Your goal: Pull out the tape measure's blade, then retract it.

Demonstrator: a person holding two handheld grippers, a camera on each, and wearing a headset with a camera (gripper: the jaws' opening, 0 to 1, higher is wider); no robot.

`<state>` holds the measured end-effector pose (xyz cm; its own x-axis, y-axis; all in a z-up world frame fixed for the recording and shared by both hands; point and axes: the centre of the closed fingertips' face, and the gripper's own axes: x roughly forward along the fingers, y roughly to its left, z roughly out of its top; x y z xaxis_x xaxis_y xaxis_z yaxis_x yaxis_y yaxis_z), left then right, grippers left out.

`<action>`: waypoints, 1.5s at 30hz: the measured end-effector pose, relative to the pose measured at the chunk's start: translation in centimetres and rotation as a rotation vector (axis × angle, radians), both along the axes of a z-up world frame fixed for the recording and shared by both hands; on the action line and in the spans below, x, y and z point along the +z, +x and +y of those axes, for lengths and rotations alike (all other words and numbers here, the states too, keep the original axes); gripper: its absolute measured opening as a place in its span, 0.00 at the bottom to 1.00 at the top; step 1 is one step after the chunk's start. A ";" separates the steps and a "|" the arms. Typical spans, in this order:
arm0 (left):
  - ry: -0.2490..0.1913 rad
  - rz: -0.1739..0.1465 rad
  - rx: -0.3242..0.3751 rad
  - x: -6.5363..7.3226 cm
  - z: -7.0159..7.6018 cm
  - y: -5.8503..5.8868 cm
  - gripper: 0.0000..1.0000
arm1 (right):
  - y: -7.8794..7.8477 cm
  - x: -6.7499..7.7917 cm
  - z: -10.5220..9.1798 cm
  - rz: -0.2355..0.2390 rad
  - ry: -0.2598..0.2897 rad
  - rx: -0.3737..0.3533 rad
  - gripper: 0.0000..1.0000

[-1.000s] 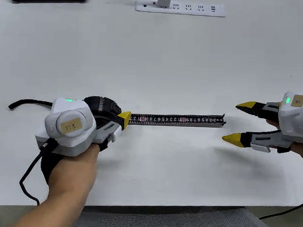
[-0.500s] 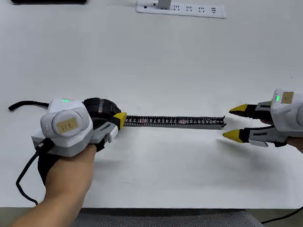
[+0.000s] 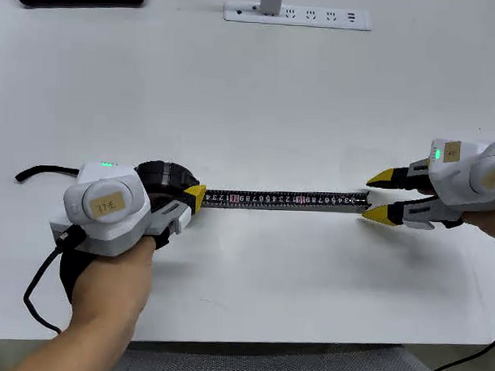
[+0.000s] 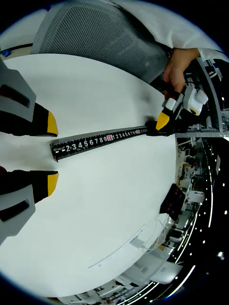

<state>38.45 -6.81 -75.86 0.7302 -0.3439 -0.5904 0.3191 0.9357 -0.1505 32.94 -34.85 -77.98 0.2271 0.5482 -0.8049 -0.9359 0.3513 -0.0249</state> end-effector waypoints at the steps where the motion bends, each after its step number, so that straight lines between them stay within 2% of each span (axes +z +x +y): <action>1: -0.001 0.001 0.000 0.0 0.0 0.0 0.60 | 0.0 -0.1 0.0 0.002 -0.002 0.007 0.24; 7: -0.003 0.002 0.000 0.0 0.0 0.0 0.60 | -0.1 -0.4 0.2 0.010 -0.016 0.053 0.19; 12: -0.005 0.005 -0.002 0.0 0.0 0.0 0.60 | -0.1 -0.5 0.4 0.022 -0.007 0.065 0.17; 17: -0.007 0.007 -0.002 -0.1 0.0 0.0 0.60 | -0.1 -0.6 0.5 0.013 -0.016 0.089 0.13; 27: -0.008 0.009 0.000 -0.1 0.0 -0.1 0.60 | -0.2 -0.7 0.6 -0.005 -0.041 0.127 0.11; 36: -0.020 0.025 0.018 -0.1 0.1 -0.2 0.60 | -0.1 -0.8 0.6 -0.003 -0.057 0.133 0.11; 41: -0.011 0.025 0.012 -0.1 0.1 -0.2 0.59 | -0.1 -0.8 0.6 -0.006 -0.059 0.136 0.11; 45: -0.004 0.038 0.009 -0.1 0.1 -0.2 0.59 | 0.0 -0.8 0.6 -0.007 -0.064 0.139 0.10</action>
<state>38.26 -6.71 -75.99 0.7103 -0.3395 -0.6167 0.3042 0.9380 -0.1659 32.95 -34.27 -78.77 0.1585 0.5225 -0.8378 -0.9751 0.2161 -0.0498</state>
